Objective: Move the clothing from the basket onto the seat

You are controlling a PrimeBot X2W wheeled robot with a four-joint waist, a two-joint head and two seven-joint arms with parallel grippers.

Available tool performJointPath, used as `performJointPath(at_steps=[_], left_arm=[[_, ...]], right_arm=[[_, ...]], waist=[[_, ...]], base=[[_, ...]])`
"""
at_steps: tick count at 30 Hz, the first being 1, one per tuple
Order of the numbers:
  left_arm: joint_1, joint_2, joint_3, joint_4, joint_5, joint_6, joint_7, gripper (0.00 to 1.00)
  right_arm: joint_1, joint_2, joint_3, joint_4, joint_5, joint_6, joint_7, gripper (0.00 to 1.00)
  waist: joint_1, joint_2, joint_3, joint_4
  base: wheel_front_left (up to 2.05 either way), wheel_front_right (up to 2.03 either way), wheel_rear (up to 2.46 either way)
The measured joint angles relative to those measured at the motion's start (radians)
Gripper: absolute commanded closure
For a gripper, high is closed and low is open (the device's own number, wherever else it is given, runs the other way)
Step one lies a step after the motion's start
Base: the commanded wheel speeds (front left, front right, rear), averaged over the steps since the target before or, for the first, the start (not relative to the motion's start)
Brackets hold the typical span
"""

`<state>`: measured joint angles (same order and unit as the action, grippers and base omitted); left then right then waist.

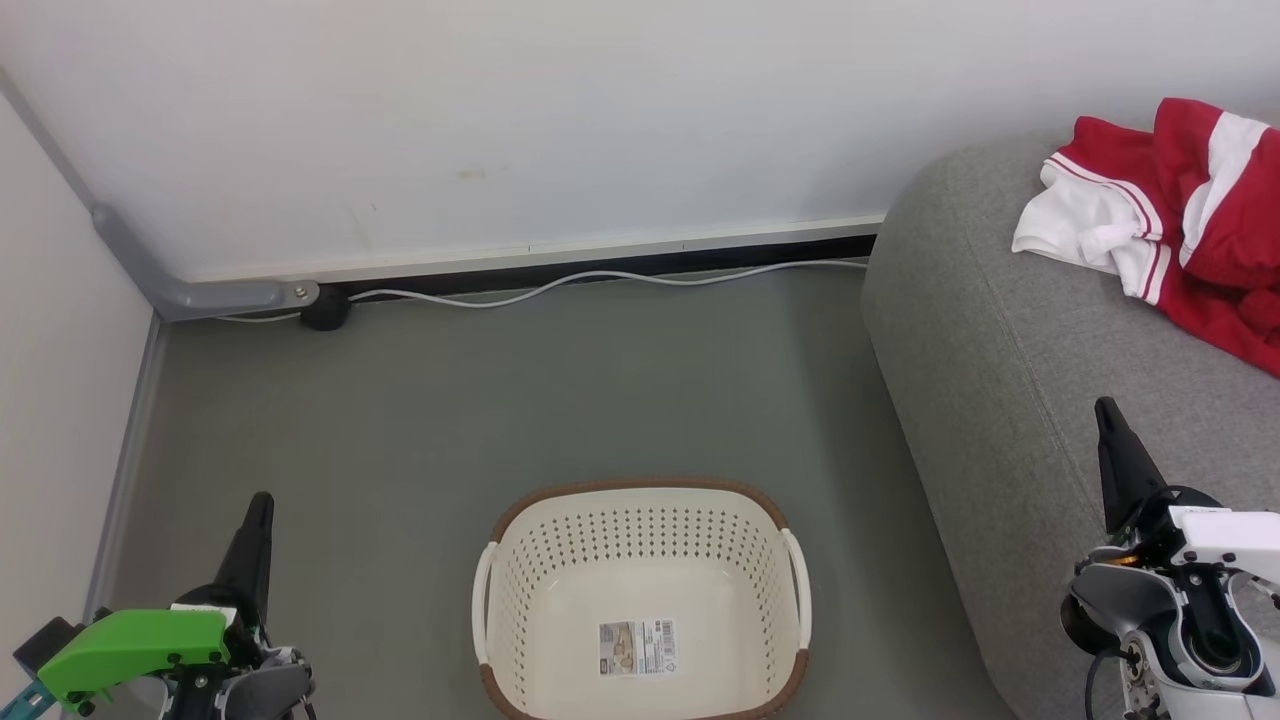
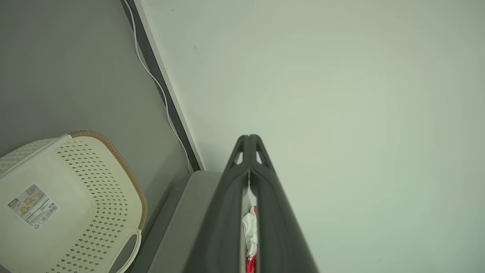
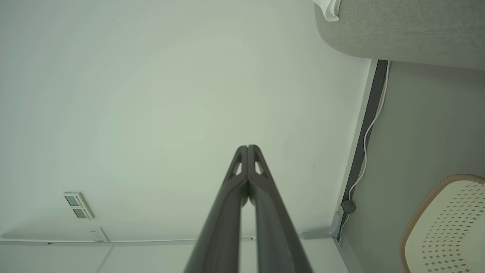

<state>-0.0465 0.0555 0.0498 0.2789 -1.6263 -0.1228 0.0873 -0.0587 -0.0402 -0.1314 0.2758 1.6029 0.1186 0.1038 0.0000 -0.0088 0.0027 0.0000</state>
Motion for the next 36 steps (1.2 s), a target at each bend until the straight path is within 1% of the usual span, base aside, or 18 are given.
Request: performJointPath(at_steps=[36], left_arm=[[-0.015,-0.001,0.002,0.002,0.0,0.0,0.0,1.0]], right_arm=[[0.0,0.0,0.0,0.0,0.0,0.0,0.0,1.0]], waist=[[0.0,0.0,0.0,0.0]], base=[[0.0,0.0,0.0]])
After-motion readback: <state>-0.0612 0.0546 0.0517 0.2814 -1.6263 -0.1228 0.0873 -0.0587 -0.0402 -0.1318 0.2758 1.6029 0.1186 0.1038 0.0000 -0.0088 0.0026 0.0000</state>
